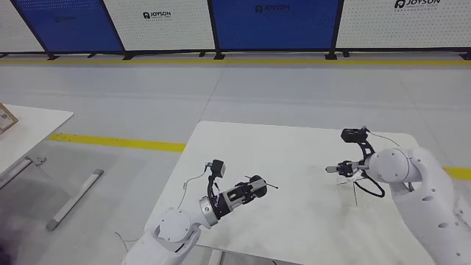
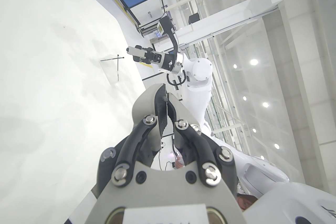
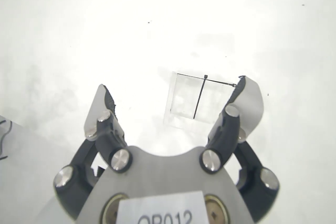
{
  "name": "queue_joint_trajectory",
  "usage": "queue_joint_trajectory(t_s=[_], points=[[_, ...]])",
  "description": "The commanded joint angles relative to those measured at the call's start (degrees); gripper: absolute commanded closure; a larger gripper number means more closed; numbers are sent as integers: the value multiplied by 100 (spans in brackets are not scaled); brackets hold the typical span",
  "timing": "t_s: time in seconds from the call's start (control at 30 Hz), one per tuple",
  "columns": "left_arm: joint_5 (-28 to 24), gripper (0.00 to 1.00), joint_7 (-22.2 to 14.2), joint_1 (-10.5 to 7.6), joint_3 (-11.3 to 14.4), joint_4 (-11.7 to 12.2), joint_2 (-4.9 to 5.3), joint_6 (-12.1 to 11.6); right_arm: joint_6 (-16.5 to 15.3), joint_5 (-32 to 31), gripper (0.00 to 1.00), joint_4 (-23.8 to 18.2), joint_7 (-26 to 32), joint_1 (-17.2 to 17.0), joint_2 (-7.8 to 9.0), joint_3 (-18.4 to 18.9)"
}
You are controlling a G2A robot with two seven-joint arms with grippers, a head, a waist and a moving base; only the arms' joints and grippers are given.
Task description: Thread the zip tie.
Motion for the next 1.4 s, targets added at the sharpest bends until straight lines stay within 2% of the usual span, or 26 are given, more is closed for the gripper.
queue_joint_trajectory(t_s=[0.0,0.1,0.47,0.53,0.67,0.73,0.8,1.2,1.3,1.37], points=[[0,100,0,0,0,0,0,0,-584,179,0,341,194,195,-31,-121],[0,100,0,0,0,0,0,0,-558,425,0,776,135,407,-118,-258],[0,100,0,0,0,0,0,0,-558,422,0,774,95,390,-117,-257],[0,100,0,0,0,0,0,0,-608,268,0,762,77,348,-99,-281],[0,100,0,0,0,0,0,0,-699,64,0,864,383,478,-91,-379],[0,100,0,0,0,0,0,0,-712,73,0,903,397,526,-108,-426],[0,100,0,0,0,0,0,0,-878,283,0,944,277,544,-105,-344],[0,100,0,0,0,0,0,0,-875,273,0,945,205,507,-103,-345],[0,100,0,0,0,0,0,0,-980,241,0,805,197,421,-50,-245],[0,100,0,0,0,0,0,0,-1023,158,0,542,317,296,24,-112]])
